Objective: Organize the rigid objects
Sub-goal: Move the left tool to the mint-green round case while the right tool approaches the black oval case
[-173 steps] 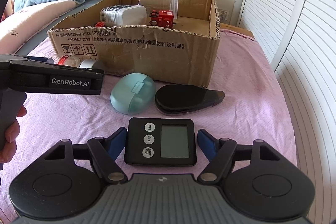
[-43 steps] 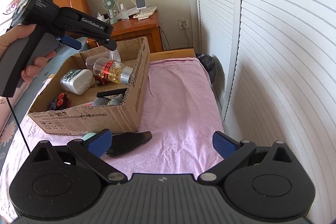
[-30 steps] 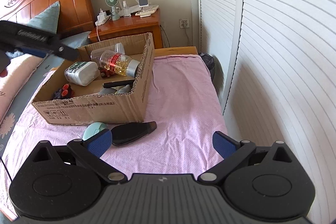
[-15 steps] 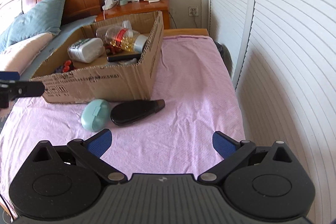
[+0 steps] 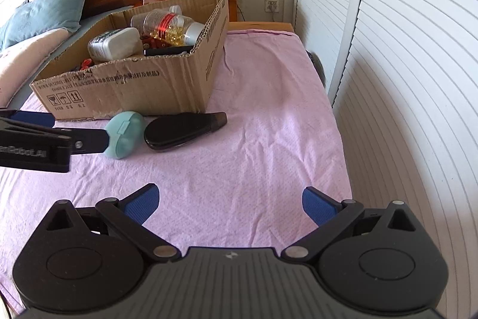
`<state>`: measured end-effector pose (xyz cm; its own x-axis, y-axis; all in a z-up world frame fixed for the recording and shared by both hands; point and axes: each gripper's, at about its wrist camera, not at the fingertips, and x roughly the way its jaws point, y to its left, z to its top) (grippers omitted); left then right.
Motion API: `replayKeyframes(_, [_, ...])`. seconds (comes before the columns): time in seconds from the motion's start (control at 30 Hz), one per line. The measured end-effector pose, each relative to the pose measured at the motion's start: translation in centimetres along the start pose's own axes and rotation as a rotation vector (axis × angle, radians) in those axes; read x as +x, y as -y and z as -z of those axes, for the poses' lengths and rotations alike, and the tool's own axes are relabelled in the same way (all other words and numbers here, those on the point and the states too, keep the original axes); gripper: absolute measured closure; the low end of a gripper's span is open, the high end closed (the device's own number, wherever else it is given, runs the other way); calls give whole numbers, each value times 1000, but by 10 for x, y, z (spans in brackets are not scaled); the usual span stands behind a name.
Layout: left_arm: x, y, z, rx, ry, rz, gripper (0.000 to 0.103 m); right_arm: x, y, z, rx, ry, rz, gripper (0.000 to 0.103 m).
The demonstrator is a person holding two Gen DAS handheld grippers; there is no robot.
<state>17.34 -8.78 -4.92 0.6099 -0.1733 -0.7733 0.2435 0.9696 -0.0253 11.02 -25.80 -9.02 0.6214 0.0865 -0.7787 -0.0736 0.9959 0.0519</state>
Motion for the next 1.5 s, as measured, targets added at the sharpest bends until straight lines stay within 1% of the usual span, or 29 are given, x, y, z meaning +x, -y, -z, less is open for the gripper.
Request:
replayKeyframes(0.23, [22,12,8,11,12,14,3,7,-3,8,-18,-13,-6,0])
replayKeyframes(0.33, [33,9,10,-14,-7,23,3,8,-6,11,-49,-3,2,0])
replayKeyframes(0.4, [38,7,12,-29,-9,-2,4,11,-7,13,-60,-12,9,0])
replayKeyframes(0.47, [40,9,14,-16,13,-31,5,15,-10,15,-75,-19,12,0])
replayKeyframes(0.57, [40,8,14,-28,31,-43,8,17,-13,16,-105,-17,25,0])
replayKeyframes(0.6, [40,9,14,-26,40,-43,10,18,-14,16,-108,-14,23,0])
replayKeyframes(0.67, [38,11,14,-18,58,-39,23,18,-15,15,-112,-15,18,0])
replayKeyframes(0.7, [38,12,13,-12,63,-33,26,19,-15,14,-116,-14,15,0])
replayKeyframes(0.77, [36,13,13,0,69,-22,40,20,-16,14,-119,-11,13,0])
replayKeyframes(0.8, [35,13,13,2,70,-20,43,20,-17,14,-121,-9,13,0])
replayKeyframes(0.83, [34,13,12,0,68,-21,49,20,-17,15,-122,-6,12,0])
replayKeyframes(0.87, [33,12,12,-5,64,-26,50,20,-17,15,-122,-5,12,0])
replayKeyframes(1.0, [28,2,14,-36,47,-64,50,20,-18,15,-126,-10,9,0])
replayKeyframes(1.13, [21,-17,21,-53,50,-115,50,21,-19,11,-139,-31,-1,0])
replayKeyframes(1.23, [15,-33,27,-90,49,-125,49,25,-22,6,-160,-47,-16,0])
replayKeyframes(1.3, [12,-40,31,-120,49,-131,46,29,-25,1,-167,-49,-22,0])
replayKeyframes(1.33, [12,-42,32,-130,49,-135,41,31,-27,-2,-169,-46,-23,0])
replayKeyframes(1.37, [12,-43,34,-139,46,-146,32,34,-28,-4,-170,-40,-26,0])
replayKeyframes(1.4, [12,-45,35,-149,44,-155,28,37,-29,-7,-169,-35,-26,0])
replayKeyframes(1.43, [12,-46,36,-159,41,-162,21,39,-30,-10,-166,-30,-25,0])
replayKeyframes(1.47, [12,-47,38,-169,39,-162,17,42,-31,-13,-164,-25,-24,0])
replayKeyframes(1.5, [12,-48,39,-172,38,-160,15,45,-32,-15,-162,-20,-23,0])
